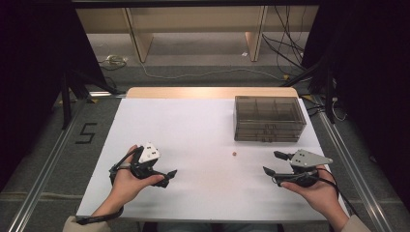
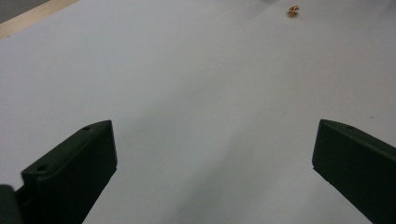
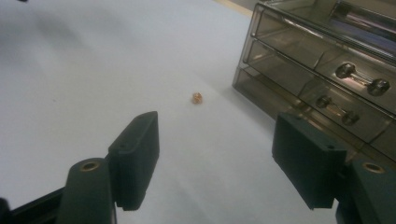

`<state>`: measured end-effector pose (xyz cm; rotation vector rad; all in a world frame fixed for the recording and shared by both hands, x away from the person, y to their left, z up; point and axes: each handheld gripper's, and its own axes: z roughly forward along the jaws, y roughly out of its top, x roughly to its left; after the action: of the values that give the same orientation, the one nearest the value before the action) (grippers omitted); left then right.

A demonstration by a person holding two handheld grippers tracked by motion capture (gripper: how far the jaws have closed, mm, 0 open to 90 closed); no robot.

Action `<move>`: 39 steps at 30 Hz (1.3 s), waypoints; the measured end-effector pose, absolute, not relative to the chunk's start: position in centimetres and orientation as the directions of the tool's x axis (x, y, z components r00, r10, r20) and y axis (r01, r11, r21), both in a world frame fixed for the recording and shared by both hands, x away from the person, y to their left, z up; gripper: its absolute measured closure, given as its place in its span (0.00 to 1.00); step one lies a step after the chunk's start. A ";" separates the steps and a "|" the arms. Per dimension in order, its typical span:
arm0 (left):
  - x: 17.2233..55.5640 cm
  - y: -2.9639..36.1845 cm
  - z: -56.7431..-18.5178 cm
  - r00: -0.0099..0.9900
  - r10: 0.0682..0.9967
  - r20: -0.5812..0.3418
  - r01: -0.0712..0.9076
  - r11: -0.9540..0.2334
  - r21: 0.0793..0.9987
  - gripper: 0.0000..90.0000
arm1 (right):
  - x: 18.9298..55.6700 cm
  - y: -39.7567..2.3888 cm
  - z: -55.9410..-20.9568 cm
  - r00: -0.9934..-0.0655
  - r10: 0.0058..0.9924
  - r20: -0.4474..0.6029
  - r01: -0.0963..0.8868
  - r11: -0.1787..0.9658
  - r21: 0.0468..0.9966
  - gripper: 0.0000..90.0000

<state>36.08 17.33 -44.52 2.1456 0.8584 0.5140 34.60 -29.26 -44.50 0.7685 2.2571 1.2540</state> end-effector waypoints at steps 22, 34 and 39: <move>36.0 17.6 -44.6 0.694 0.715 0.081 0.415 -0.490 0.767 0.00 | 36.6 -29.3 -44.2 -0.655 0.708 -0.264 0.227 0.518 0.825 0.51; 36.1 17.7 -44.6 0.693 0.717 0.081 0.414 -0.487 0.769 0.00 | 39.8 -29.3 -44.3 -0.570 0.718 -0.400 0.210 0.597 0.774 0.60; 36.1 17.8 -44.6 0.692 0.717 0.083 0.412 -0.486 0.771 0.00 | 41.5 -28.8 -44.6 -0.532 0.708 -0.465 0.205 0.640 0.741 0.62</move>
<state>36.15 17.77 -44.64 2.1411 0.8609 0.5150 41.46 -28.84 -44.59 0.7099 2.0669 0.8087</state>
